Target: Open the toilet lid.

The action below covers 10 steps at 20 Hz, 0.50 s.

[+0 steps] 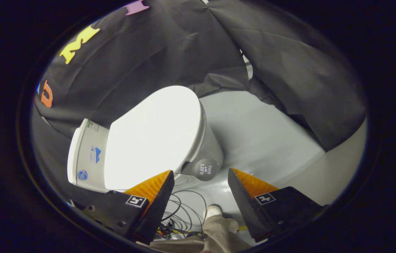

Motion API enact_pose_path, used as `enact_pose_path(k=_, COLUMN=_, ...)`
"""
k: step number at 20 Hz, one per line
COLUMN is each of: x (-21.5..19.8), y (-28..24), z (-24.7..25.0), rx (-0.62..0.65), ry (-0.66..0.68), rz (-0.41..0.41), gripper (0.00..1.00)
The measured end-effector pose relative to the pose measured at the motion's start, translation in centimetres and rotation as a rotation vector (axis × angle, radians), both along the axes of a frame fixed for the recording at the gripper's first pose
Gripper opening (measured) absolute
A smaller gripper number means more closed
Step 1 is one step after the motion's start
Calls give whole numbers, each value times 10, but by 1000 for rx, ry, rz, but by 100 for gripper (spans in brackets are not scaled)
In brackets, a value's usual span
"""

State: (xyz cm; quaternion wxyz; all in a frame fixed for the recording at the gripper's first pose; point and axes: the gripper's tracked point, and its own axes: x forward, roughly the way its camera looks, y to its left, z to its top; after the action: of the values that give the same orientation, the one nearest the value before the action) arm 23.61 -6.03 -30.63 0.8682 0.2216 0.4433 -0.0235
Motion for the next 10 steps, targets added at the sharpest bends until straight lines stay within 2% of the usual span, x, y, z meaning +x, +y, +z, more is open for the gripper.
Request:
enact_pose_path(k=5, x=9, y=-6, z=-20, rx=94, ry=47, rz=-45, gripper=91)
enact_pose_path(k=6, x=13, y=-6, z=-22, rx=126, ry=42, rz=-56, gripper=86)
enact_pose_path(k=10, x=15, y=11, z=-29, rx=289, ry=57, rz=-58, gripper=76)
